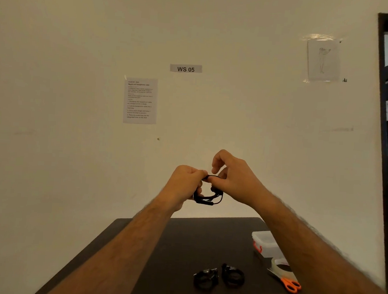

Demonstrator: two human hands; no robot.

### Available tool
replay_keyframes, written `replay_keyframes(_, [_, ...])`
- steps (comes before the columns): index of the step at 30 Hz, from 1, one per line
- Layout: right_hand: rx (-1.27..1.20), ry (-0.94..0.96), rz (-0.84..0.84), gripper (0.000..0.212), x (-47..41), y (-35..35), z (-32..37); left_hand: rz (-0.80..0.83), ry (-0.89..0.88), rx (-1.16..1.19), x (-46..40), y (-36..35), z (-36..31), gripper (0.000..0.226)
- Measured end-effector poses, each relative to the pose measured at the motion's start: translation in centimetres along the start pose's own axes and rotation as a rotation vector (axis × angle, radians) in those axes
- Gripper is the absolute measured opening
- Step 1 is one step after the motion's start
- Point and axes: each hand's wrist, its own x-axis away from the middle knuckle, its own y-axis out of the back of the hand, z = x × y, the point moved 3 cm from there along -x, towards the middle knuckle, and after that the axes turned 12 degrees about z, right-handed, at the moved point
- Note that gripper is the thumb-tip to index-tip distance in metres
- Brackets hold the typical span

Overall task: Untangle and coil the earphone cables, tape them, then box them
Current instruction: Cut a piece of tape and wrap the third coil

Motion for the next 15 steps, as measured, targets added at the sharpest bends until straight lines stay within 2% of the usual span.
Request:
replay_keyframes(4, [-0.134, -0.104, 0.004, 0.013, -0.3, 0.2, -0.3, 0.004, 0.000, -0.052, 0.0, 0.0, 0.5, 0.031])
replay_keyframes(15, [-0.159, -0.231, -0.022, 0.019, -0.9, 0.1, -1.2, 0.066, -0.099, -0.107, 0.2, -0.9, 0.6, 0.039])
